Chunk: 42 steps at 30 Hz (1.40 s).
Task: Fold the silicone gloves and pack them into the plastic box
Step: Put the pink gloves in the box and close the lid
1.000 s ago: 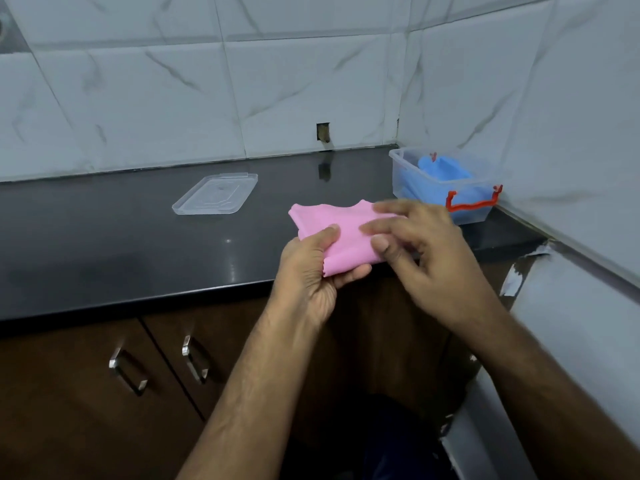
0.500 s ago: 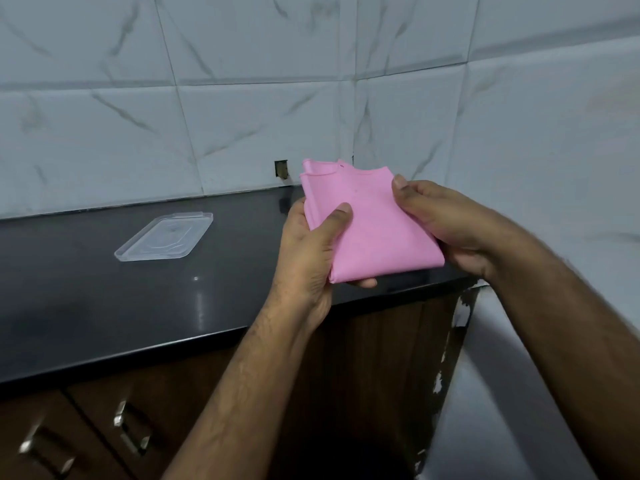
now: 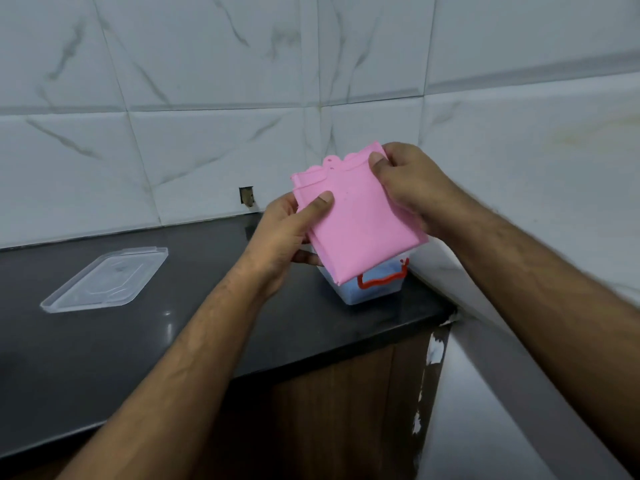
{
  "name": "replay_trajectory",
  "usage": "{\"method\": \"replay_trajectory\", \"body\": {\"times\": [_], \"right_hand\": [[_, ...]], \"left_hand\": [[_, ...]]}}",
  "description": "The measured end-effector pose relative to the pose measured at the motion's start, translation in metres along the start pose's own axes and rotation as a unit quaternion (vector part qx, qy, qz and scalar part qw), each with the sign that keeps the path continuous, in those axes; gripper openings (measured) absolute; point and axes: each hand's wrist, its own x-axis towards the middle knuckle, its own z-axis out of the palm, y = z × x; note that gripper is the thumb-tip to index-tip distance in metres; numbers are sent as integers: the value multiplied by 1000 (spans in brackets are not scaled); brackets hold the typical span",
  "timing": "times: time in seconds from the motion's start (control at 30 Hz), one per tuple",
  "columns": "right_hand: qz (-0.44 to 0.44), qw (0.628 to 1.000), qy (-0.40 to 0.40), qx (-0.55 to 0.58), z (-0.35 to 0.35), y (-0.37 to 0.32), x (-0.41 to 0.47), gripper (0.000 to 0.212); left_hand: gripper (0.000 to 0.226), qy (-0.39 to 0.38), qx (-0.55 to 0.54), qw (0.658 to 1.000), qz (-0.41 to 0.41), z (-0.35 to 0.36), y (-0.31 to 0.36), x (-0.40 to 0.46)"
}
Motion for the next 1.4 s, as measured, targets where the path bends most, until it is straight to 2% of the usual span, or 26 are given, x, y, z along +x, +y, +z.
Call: {"method": "replay_trajectory", "body": {"times": [0.13, 0.3, 0.47, 0.53, 0.6, 0.67, 0.73, 0.83, 0.93, 1.0, 1.17, 1.4], "right_hand": [[-48, 996, 36, -60, -1, 1, 35, 28], [-78, 983, 68, -153, 3, 15, 65, 27], [-52, 975, 26, -213, 11, 29, 76, 29], [-30, 982, 14, -188, 14, 31, 78, 30], [25, 994, 7, -102, 19, 34, 81, 30], [106, 994, -15, -24, 24, 38, 82, 29], [183, 982, -53, 9, 29, 45, 83, 23], [274, 958, -81, 19, 33, 59, 79, 21], [297, 951, -85, -1, 36, 68, 74, 28], [279, 956, -84, -23, 38, 71, 74, 28], [205, 967, -75, -134, 45, 77, 69, 32], [119, 962, -52, -240, 50, 83, 67, 35]], "left_hand": [[38, -60, 22, 998, 30, -15, -12, 38], [26, 14, 61, 991, 114, -24, -65, 70], [53, 65, 121, 981, 138, -20, -100, 73], [62, 56, 183, 972, 138, -18, -105, 71], [71, 31, 234, 961, 144, -17, -106, 70], [85, 33, 226, 962, 150, -15, -105, 69], [94, 40, 188, 973, 126, -14, -103, 67], [84, 13, 204, 974, 95, -12, -104, 64], [78, 5, 220, 970, 99, -11, -104, 65], [73, 18, 207, 973, 97, -11, -104, 67], [40, 21, 180, 978, 102, -11, -100, 68], [26, 25, 64, 996, 65, -15, -90, 70]]}}
